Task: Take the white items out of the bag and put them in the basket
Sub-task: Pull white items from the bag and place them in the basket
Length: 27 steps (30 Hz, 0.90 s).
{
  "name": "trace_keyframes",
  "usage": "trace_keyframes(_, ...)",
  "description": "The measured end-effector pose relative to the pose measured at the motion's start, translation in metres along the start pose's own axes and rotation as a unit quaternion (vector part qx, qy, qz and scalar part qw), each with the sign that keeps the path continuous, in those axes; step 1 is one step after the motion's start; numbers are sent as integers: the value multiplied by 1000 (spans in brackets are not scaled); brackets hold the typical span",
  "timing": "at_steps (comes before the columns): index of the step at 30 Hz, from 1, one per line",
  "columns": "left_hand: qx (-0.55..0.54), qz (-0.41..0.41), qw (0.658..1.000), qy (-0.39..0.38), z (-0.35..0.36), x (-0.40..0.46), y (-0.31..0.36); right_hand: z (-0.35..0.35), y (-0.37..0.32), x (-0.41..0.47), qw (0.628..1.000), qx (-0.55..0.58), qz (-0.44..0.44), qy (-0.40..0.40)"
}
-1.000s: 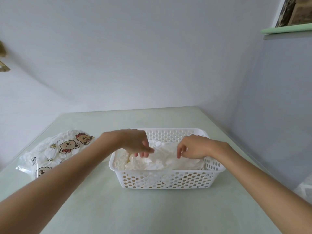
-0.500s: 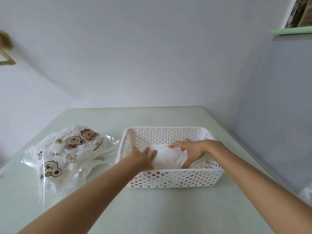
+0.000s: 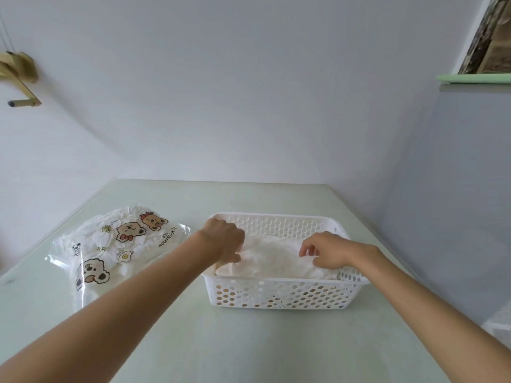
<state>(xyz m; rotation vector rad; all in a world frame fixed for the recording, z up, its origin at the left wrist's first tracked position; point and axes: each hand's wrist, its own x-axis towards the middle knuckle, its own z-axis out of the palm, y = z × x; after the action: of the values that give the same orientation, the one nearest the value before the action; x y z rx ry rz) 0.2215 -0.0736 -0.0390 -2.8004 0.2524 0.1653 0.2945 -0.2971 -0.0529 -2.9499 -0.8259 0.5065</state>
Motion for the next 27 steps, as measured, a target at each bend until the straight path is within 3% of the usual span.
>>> trace_keyframes(4, -163, -54, 971, 166, -12, -41, -34, -15, -2, -13, 991, 56, -1, 121)
trace_keyframes(7, -260, -146, 934, 196, -6, -84, -68, -22, -28, -21, 968, 117, -8, 223)
trace_keyframes(10, -313, -228, 900, 199, 23, -119, -93, -20, -78, -23, 949, 185, -56, 248)
trace_keyframes(13, -351, -257, 887, 153, 46, -131, -101, -8, -132, -19, 940, 211, -112, 245)
trace_keyframes(16, -383, -224, 896, 38, 52, -128, -100, 7, -175, -14, 933, 218, -138, 252)
trace_keyframes(18, -346, -204, 915, -35, 56, -124, -97, 15, -195, -12, 930, 208, -143, 266)
trace_keyframes(21, -300, -188, 934, -46, 59, -122, -96, 25, -215, -12, 932, 180, -157, 273)
trace_keyframes(25, -374, -152, 910, -94, 46, -135, -97, 16, -223, -24, 941, 151, -154, 259)
trace_keyframes(27, -331, -160, 926, -90, 43, -138, -88, 9, -217, -32, 944, 148, -146, 256)
